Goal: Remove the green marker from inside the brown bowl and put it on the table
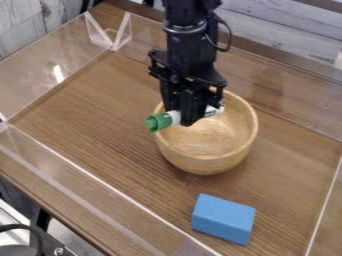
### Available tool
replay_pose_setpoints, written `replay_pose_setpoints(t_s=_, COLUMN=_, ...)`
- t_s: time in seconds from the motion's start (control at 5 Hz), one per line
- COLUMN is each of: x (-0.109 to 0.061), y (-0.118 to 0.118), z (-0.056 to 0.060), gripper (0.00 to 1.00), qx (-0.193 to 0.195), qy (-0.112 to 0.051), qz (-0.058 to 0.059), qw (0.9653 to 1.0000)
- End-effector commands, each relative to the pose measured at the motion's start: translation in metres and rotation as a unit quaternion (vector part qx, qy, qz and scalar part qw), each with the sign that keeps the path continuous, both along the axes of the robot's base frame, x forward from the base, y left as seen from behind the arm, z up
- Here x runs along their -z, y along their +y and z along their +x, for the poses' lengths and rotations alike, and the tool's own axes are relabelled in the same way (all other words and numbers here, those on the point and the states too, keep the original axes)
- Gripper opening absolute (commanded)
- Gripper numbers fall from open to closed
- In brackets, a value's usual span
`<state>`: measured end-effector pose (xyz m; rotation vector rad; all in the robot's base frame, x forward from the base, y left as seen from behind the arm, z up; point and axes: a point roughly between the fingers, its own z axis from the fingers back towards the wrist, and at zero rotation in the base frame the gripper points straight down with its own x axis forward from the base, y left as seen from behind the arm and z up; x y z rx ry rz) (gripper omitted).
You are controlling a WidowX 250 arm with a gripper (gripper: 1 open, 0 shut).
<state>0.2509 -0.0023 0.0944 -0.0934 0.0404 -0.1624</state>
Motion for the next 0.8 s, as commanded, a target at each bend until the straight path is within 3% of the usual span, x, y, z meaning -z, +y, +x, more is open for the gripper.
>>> replay_pose_setpoints(t_s=0.0, x=-0.0171, y=0.0049, z=0.0016, gripper=0.00, qx=-0.012, qy=-0.031, qz=0.001, qw=0.9995)
replay_pose_setpoints(t_s=0.6, x=-0.0241, y=0.0113, z=-0.0072, gripper=0.00, qx=-0.025, qy=-0.035, qz=0.000, qw=0.9991)
